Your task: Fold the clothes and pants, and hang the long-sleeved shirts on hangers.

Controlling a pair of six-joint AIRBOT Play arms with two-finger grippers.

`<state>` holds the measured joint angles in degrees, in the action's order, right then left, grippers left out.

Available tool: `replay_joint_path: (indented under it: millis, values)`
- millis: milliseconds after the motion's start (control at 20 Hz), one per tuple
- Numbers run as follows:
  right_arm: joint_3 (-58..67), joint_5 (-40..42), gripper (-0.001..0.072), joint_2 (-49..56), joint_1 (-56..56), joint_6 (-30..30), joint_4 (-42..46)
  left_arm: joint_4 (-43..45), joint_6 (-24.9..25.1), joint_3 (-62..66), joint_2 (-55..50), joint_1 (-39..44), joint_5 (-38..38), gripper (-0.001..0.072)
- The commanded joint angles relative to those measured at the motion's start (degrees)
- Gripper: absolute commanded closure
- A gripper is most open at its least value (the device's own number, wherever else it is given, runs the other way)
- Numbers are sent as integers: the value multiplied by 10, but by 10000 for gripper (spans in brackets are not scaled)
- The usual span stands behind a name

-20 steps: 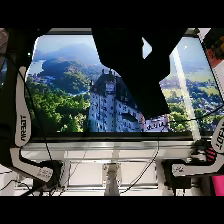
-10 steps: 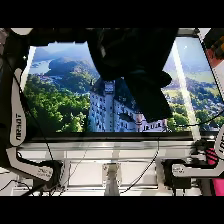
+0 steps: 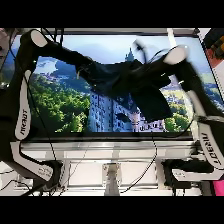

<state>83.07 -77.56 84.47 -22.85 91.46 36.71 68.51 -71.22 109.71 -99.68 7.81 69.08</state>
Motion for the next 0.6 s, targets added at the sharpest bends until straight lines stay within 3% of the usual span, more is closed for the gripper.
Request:
replay_joint_path:
  millis: [0,150,200,300,350,550]
  values:
    - [-77,61,695,21,-111,40,-52,58,-6,-1,-17,0,-1,688]
    - [-78,128,683,46,-176,61,-84,109,-6,-1,-19,0,1,683]
    - [-78,145,602,48,-191,61,-80,137,-6,-1,-18,0,2,584]
    - [-74,162,206,48,-200,61,-79,199,-7,-1,-16,-1,10,354]
    - [-66,159,104,48,-196,60,-75,226,-7,-1,-15,-1,17,347]
    - [-11,154,91,48,-156,60,-6,263,-8,-1,-14,-1,34,347]
